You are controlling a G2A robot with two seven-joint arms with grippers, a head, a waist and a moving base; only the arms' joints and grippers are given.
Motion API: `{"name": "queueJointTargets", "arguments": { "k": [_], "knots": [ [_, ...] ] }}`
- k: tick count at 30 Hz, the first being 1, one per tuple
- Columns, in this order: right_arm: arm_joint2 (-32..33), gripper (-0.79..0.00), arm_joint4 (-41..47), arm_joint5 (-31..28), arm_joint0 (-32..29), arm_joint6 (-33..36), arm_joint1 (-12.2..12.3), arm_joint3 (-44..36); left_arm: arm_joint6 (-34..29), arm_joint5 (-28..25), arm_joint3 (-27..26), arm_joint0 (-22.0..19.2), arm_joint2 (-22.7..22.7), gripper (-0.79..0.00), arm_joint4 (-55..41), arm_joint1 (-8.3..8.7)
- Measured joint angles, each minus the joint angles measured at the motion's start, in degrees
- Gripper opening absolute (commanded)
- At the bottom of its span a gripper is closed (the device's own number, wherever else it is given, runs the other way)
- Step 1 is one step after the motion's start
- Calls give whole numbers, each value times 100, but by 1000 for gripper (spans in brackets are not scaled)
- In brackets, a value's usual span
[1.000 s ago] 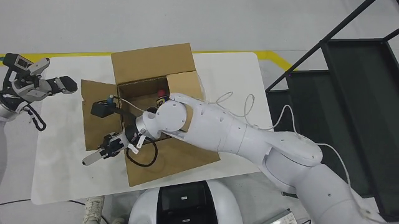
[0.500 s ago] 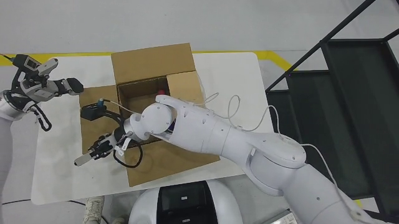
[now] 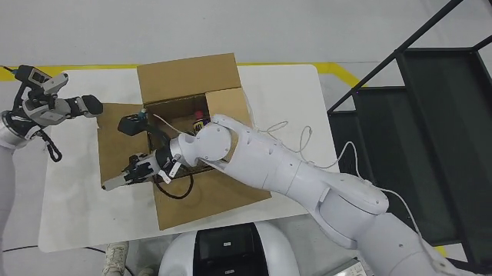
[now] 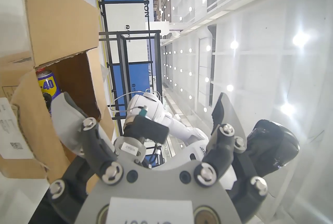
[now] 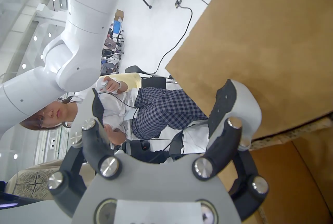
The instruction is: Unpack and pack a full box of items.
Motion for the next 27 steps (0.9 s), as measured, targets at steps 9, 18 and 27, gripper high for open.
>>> {"name": "queueJointTargets", "arguments": {
  "k": [9, 18, 27],
  "knots": [
    [1549, 0, -660, 252, -1281, -467, 798, -1049, -372, -254, -682, 393, -228, 0, 243, 83],
    [3429, 0, -751, 41, -3126, 61, 1472, -2893, -62, -220, -763, 534, -132, 0, 845, 117],
    [4543, 0, 180, -316, -3967, 596, 1730, -3219, 262, -215, -797, 708, -161, 0, 1346, 167]
  ]
}}
